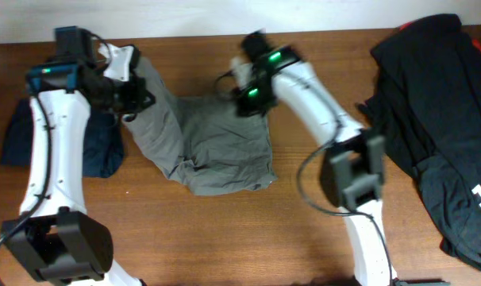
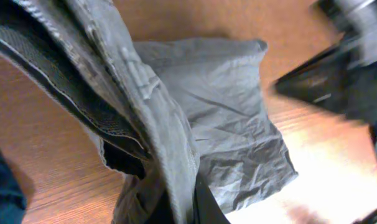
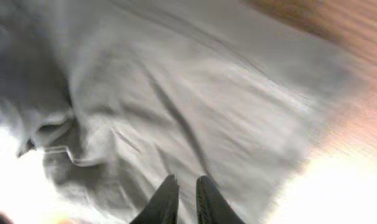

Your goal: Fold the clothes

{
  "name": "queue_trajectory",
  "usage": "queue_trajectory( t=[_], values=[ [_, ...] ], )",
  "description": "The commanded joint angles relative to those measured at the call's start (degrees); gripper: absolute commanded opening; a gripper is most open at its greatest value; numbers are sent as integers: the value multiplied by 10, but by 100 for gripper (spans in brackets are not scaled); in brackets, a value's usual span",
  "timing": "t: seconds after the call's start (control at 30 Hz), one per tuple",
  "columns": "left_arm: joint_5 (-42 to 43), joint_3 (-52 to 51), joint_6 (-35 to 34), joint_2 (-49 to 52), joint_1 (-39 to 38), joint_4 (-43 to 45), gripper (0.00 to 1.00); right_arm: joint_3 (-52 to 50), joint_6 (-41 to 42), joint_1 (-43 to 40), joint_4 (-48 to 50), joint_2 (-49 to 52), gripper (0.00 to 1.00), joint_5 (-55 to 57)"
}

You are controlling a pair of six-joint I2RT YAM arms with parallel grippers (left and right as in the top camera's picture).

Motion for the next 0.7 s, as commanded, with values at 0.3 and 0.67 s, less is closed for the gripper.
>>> queue_trajectory(
  t=[0.3,0.67],
  values=[
    [-64,-8,6,28,-142,-14,1,-1,-7,-89,-127,-16,16,20],
    [-62,-9,-6,87,-262,-47,78,-1,-7,-107,-141,-16,17,34]
  ],
)
